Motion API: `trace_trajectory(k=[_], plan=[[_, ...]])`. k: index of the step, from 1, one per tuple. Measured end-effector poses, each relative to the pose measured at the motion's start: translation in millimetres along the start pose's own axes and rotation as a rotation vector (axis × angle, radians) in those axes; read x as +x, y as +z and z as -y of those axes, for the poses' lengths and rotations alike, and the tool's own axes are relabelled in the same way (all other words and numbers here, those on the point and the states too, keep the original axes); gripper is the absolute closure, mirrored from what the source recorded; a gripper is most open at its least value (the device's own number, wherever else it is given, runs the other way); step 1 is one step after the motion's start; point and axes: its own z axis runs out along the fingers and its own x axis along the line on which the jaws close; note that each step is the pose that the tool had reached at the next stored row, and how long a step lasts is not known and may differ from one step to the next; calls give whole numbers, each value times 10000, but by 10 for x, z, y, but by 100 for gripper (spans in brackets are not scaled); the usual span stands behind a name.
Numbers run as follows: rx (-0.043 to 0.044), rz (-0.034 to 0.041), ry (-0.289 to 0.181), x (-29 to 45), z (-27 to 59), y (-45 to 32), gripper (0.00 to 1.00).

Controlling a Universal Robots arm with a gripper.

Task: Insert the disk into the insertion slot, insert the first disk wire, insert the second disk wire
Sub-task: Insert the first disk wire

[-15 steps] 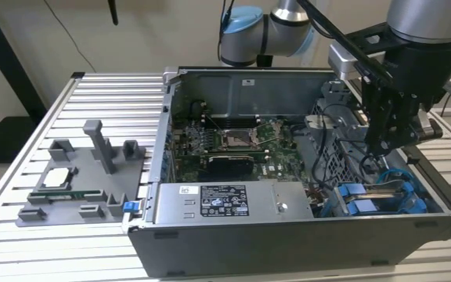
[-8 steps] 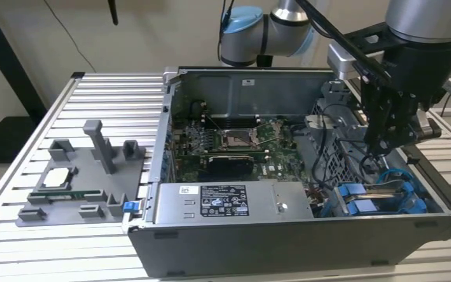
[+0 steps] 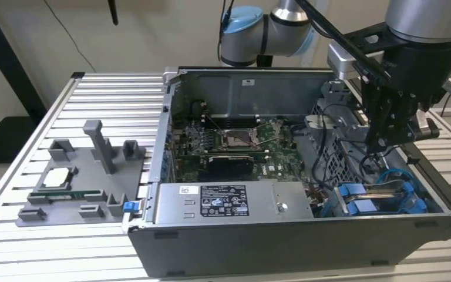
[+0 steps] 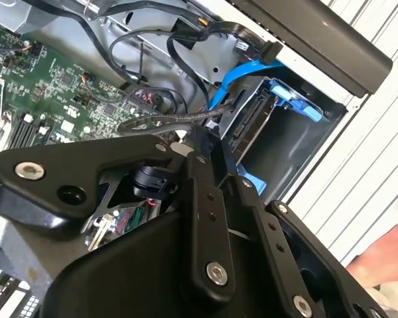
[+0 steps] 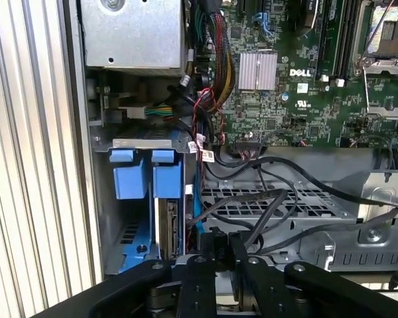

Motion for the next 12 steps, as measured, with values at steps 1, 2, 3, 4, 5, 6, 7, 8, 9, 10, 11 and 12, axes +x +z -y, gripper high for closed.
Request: trace_trajectory(k=[1, 2, 3, 4, 5, 6, 7, 8, 9, 10, 11, 12], plan=[[0, 0, 0, 0, 0, 0, 100], [-1, 0, 0, 0, 0, 0, 100], [0, 0, 0, 0, 0, 0, 100], [0, -1, 0, 0, 0, 0, 100], [-1, -4, -1, 0, 0, 2, 100], [0, -12, -3, -1, 0, 3, 100], [-1, -29, -6, 0, 1, 5, 100], [-6, -56, -12, 0, 5, 7, 100], [-20, -82, -16, 0, 13, 11, 100], [-49, -111, -20, 0, 29, 17, 100], [-88, -134, -23, 0, 47, 23, 100], [-134, -156, -25, 1, 66, 29, 100]])
